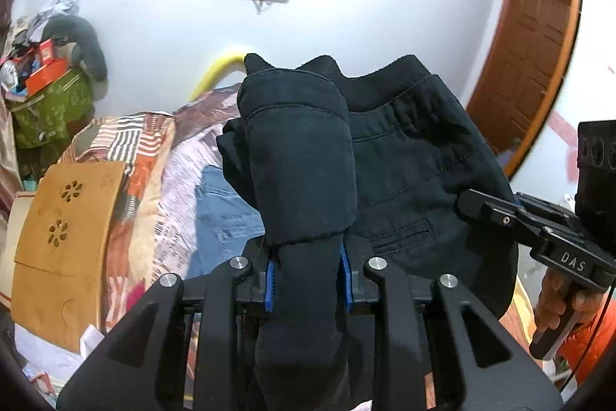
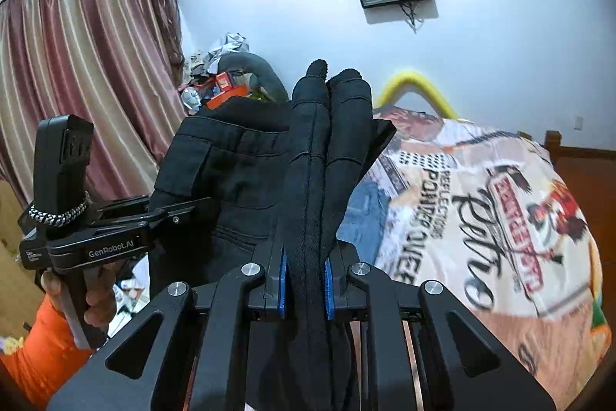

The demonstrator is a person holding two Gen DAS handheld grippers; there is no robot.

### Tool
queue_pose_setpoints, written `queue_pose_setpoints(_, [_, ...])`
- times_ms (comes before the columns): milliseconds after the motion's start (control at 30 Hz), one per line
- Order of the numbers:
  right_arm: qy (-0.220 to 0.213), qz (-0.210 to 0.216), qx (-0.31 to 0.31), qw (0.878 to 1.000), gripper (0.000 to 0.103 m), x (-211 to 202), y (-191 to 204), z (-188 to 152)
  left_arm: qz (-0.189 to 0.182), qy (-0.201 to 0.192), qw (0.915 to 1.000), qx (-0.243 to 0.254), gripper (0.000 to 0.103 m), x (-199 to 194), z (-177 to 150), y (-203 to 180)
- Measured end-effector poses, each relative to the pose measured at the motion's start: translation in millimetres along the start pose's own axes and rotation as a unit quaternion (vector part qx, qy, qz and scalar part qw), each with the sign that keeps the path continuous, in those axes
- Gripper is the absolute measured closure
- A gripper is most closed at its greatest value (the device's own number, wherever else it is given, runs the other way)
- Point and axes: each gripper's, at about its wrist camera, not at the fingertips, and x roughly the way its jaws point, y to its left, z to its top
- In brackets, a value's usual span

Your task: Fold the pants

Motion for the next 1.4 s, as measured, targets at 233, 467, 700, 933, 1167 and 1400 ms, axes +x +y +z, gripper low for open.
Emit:
queue_pose_setpoints(233, [0.034, 0.000, 0.002, 0.999, 0.090, 79.5, -1.8, 10.0, 0.024, 0.019, 0.9992, -0.026, 0.078, 55.4, 1.8, 59.5])
queue_pose_setpoints(467, [0.080, -0.011, 0.018, 0.997, 0.090, 154.9, -16.7, -7.6, 0.014, 0.070, 0.9951, -0.068, 0.078, 133.5, -16.9, 118.0])
queue_pose_setpoints(700, [0.107, -0.034, 0.039, 0.993, 0.090, 205.8, -39.5, -23.3, 0.016, 0.107, 0.9904, -0.086, 0.078, 202.0, -36.9, 141.3])
queue_pose_setpoints(933, [0.146, -0.067, 0.044, 0.986, 0.089, 227.2, -60.7, -43.4, 0.023, 0.151, 0.9807, -0.122, 0.068, 239.7, -51.5, 157.9])
queue_pose_setpoints(1167, [0.167, -0.106, 0.011, 0.980, 0.084, 198.5, -57.7, -37.8, 0.088, 0.134, 0.9832, -0.086, 0.065, 208.2, -35.2, 147.8])
queue_pose_setpoints(1400, [0.101, -0.101, -0.006, 0.990, 0.084, 125.3, -32.0, -5.1, 0.107, 0.071, 0.9909, -0.037, 0.065, 120.9, -0.8, 105.4])
